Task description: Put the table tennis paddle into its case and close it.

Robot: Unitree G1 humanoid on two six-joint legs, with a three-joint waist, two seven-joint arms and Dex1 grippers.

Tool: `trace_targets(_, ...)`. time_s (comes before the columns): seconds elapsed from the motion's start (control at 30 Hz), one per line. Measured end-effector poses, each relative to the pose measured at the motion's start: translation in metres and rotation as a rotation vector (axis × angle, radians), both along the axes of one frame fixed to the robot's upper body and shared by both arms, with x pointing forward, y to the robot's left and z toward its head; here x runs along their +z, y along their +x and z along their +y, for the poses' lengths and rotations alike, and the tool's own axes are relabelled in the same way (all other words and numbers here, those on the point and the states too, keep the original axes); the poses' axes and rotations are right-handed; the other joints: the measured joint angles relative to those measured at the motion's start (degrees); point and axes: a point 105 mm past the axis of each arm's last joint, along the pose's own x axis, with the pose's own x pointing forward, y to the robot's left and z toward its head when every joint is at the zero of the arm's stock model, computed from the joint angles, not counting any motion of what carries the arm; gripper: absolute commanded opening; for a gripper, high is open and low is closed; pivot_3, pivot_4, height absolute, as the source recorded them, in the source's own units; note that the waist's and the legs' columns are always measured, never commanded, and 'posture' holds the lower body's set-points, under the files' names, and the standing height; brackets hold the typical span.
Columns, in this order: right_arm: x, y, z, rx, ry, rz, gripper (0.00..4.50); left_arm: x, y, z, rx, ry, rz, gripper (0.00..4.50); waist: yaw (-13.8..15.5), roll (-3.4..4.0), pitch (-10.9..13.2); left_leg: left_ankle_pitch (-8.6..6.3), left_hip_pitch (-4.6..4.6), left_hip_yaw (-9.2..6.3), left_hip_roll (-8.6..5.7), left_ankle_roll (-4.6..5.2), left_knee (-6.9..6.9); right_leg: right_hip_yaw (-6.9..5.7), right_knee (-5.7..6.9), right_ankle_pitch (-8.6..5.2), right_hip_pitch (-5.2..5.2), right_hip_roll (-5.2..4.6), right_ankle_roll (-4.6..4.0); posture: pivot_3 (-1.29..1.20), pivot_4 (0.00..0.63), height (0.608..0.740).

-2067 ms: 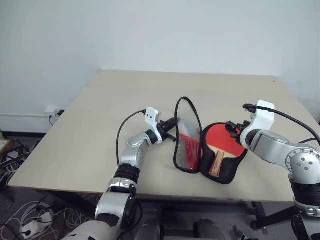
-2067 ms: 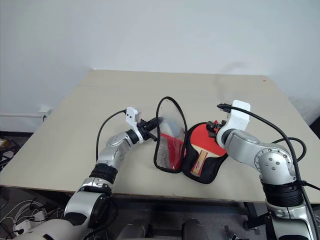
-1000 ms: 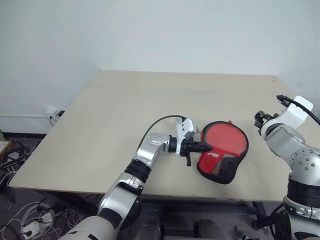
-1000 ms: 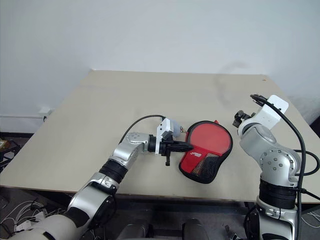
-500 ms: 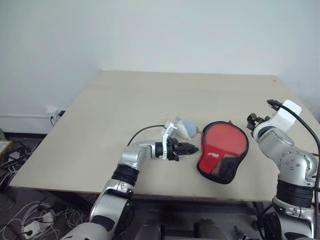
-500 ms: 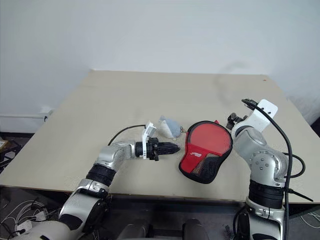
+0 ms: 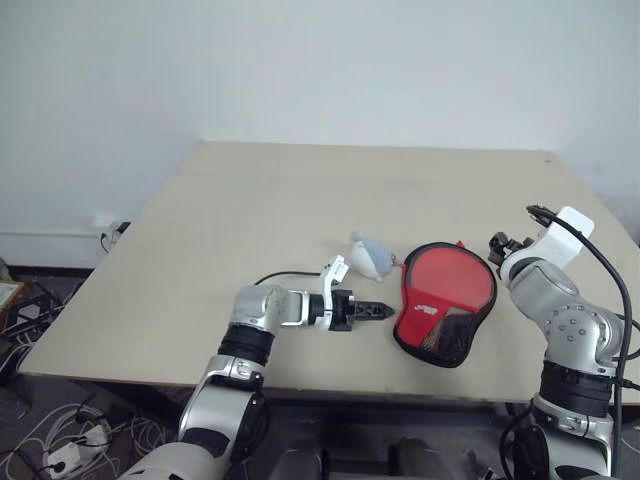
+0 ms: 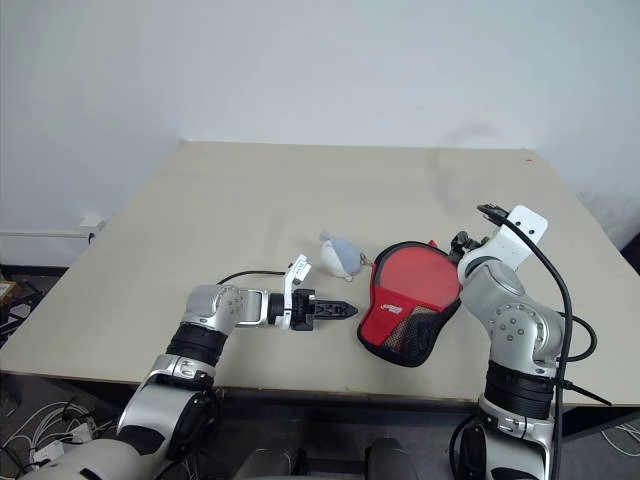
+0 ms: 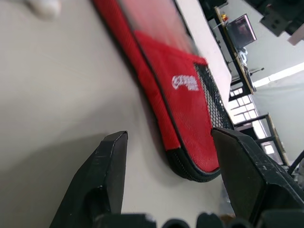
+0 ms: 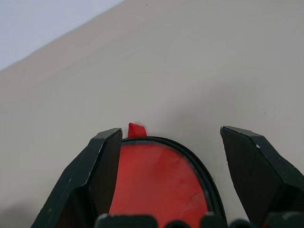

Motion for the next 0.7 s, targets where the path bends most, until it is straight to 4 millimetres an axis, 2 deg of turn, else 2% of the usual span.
trace_targets(0.2, -0.004, -0.002, -0.003, -0.021, 0.01, 0.012, 3.57, 0.006, -0.005, -0.012, -0.026, -0.031, 0.057, 2.93, 0.0, 0.06, 0.0, 0.0, 0.0, 0.0, 0.0, 0.0, -0.03, 0.0, -0.01, 0.0, -0.01, 0.0, 0.0, 0.0, 0.0, 0.74)
trace_targets(0.33, -0.004, -0.002, -0.005, -0.027, 0.008, 0.012, 3.57, 0.004, -0.012, -0.019, -0.067, -0.015, 0.077, 2.93, 0.0, 0.09, 0.0, 0.0, 0.0, 0.02, 0.0, -0.01, -0.03, 0.0, -0.01, 0.0, -0.02, 0.0, 0.0, 0.0, 0.0, 0.74)
trace_targets(0.7, -0.007, -0.004, -0.007, -0.032, 0.014, 0.019, 3.57, 0.0, -0.022, -0.022, -0.116, 0.031, 0.102, 2.93, 0.0, 0.21, 0.0, 0.0, 0.0, 0.01, 0.0, -0.01, -0.04, 0.0, -0.02, 0.0, -0.02, 0.0, 0.0, 0.0, 0.0, 0.74)
